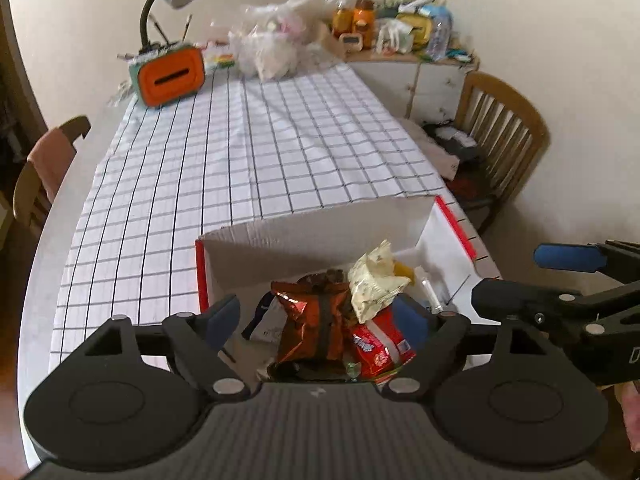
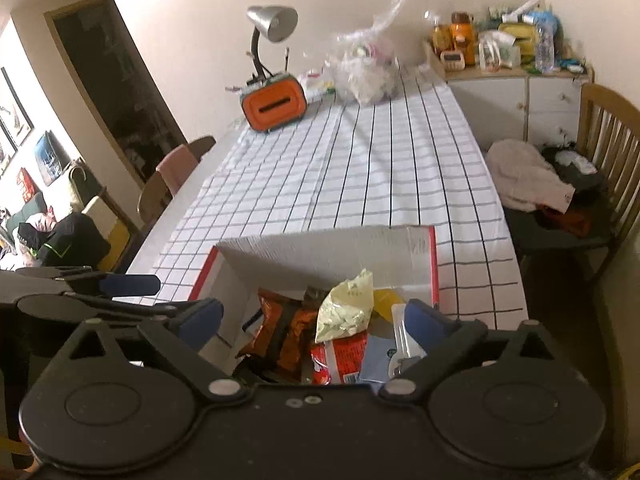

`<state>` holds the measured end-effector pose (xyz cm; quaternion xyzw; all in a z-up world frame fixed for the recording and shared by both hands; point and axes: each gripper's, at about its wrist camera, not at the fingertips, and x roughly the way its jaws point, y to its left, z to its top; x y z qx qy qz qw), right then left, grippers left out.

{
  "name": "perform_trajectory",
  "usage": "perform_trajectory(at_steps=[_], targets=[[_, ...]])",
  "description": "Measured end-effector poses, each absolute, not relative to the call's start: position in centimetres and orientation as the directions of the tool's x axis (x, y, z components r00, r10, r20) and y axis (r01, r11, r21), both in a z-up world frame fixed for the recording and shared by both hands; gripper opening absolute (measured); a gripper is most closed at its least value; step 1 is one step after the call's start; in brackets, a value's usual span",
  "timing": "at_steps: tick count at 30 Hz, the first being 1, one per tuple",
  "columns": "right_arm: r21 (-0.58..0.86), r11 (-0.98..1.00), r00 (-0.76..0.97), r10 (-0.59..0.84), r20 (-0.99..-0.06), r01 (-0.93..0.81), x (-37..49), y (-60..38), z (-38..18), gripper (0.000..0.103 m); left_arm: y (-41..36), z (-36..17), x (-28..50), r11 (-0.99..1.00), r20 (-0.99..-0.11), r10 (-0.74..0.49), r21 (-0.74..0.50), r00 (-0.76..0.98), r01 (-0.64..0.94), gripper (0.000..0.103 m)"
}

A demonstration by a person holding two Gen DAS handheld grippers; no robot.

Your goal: Organize snacks

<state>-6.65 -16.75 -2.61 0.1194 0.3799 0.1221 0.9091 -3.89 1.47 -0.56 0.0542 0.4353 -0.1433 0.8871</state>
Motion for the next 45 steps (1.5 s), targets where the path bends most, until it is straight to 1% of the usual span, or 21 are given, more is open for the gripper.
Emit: perform_trajectory(at_steps=[5,8,9,10,15,26,30,34,45], targets=[[0.296,0.949,0.732,0.280,-0.621,-0.111,-8.1,-16.3,-2.1,0.103,1.9,0.1,-5.2,0.946,-0.755,-0.237,-0.036,0.611,0.323,0.085],[0.281,0.955,0.754,0.251,-0.607,-0.092,-9.1,-16.0,-2.0,0.103,2.3,0.1,-6.0,0.942,-0.742,-0.255,-0.047,0.620,0.332,0.091],[0.276,0.957,0.759,0.245,-0.604,-0.089,-9.3,-15.8,-1.9,0.103,2.4,0.1,-6.3,0.942,-0.739,-0.257,-0.049,0.623,0.331,0.096],[0.275,0.958,0.763,0.241,-0.600,-0.086,-9.6,-15.7,-1.9,0.103,2.5,0.1,-6.5,0.944,-0.737,-0.256,-0.053,0.626,0.324,0.097],[0.271,0.960,0.766,0.226,-0.602,-0.070,-10.4,-15.1,-1.9,0.103,3.2,-0.3,-7.1,0.948,-0.746,-0.262,-0.078,0.612,0.310,0.097],[0.277,0.959,0.754,0.224,-0.617,-0.059,-11.3,-13.9,-2.1,0.103,4.2,-0.9,-7.9,0.956,-0.768,-0.247,-0.095,0.590,0.277,0.097],[0.256,0.964,0.762,0.213,-0.611,-0.064,-11.7,-13.6,-1.9,0.103,4.2,-1.0,-8.1,0.954,-0.770,-0.255,-0.104,0.584,0.280,0.097],[0.239,0.970,0.763,0.188,-0.618,-0.046,-11.9,-13.7,-2.0,0.103,4.0,-0.8,-8.4,0.954,-0.768,-0.250,-0.092,0.589,0.285,0.097],[0.241,0.970,0.760,0.185,-0.623,-0.038,-12.0,-13.7,-2.1,0.103,3.9,-0.6,-8.5,0.959,-0.773,-0.229,-0.075,0.592,0.273,0.097]])
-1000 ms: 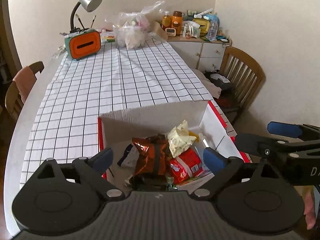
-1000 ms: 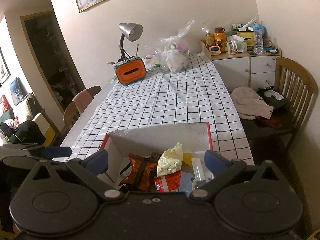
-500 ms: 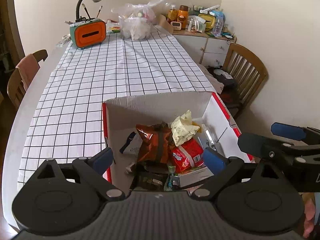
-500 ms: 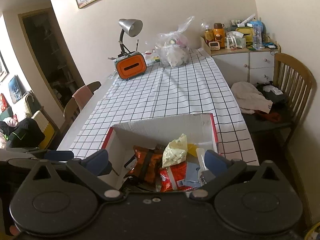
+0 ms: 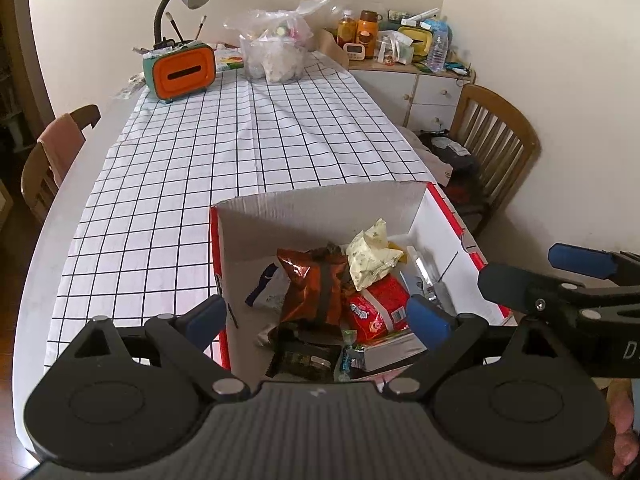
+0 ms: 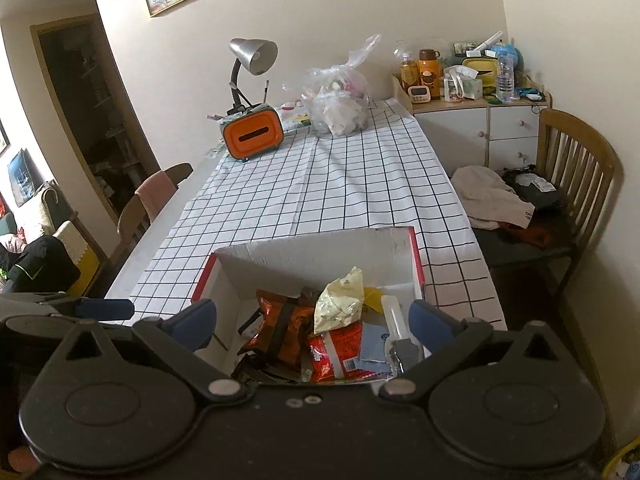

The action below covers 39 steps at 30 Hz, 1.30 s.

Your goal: Organize snacks

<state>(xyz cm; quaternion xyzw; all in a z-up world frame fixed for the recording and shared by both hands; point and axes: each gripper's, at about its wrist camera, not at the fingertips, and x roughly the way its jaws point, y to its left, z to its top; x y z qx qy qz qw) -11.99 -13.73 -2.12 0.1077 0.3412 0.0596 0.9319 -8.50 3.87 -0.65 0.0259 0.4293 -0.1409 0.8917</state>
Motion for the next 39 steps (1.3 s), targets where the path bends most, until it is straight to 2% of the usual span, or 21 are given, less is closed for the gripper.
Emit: perform_trajectory(at_steps=[39], targets=[[0.245,0.969,0.753,0.188,-0.631,-0.038,-11.72,-13.28,-2.36,0.103,4.68,-0.83,-8.65,0.965,-0.781,-0.223,-0.090,0.584,0.248,0.097]])
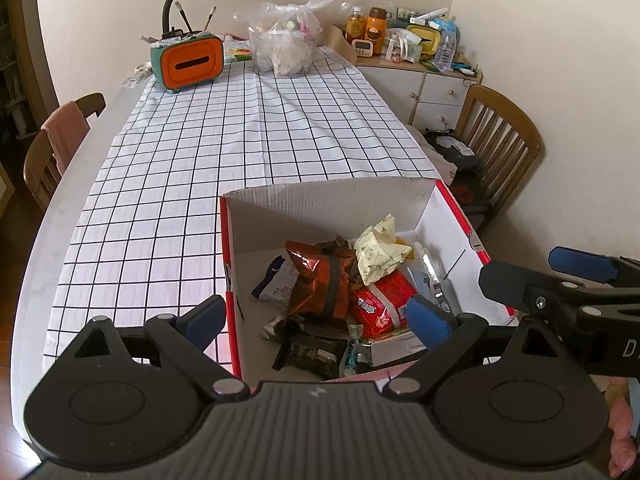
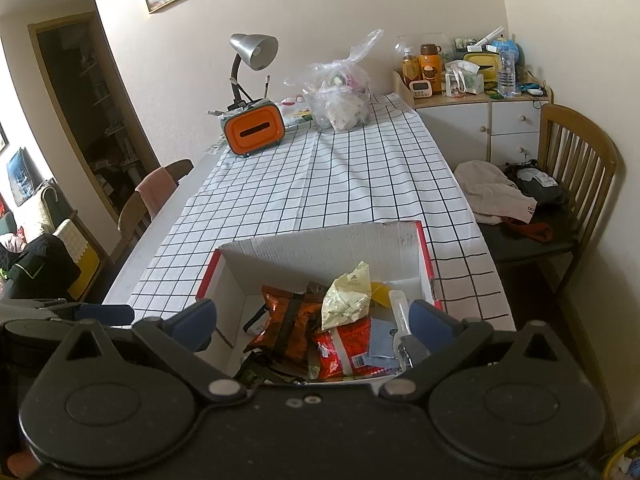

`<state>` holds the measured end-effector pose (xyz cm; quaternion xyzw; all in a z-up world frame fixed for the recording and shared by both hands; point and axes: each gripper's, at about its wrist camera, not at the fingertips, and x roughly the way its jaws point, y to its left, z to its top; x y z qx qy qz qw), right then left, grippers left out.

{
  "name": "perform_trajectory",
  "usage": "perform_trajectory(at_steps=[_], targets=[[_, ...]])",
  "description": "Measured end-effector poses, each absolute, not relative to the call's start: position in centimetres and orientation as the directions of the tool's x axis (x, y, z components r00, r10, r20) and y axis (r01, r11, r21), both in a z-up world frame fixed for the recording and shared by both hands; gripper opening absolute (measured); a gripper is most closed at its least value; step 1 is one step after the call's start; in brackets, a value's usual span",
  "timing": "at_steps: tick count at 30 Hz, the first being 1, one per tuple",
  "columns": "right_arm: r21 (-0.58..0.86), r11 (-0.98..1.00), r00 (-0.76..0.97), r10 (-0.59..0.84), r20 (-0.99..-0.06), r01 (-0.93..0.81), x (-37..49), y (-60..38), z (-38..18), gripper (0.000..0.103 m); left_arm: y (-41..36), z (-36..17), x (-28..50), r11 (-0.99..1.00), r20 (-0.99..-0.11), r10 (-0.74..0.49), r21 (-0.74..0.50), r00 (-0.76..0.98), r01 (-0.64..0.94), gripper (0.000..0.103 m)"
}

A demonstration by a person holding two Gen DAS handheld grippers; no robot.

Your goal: Organize snacks

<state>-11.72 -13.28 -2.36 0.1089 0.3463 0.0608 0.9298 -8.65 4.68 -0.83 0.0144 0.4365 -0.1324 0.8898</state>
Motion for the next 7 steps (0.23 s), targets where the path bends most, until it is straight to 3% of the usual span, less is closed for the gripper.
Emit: perform_trajectory(at_steps=[7], targets=[[0.239,0.970,0.754,0.182,-0.631,-0.034,-11.26,-12.39,-2.39,0.103,5.07,-1.01,-8.16,0.966,-0.781,-0.220,-0.090,0.585,0.243,0.097]])
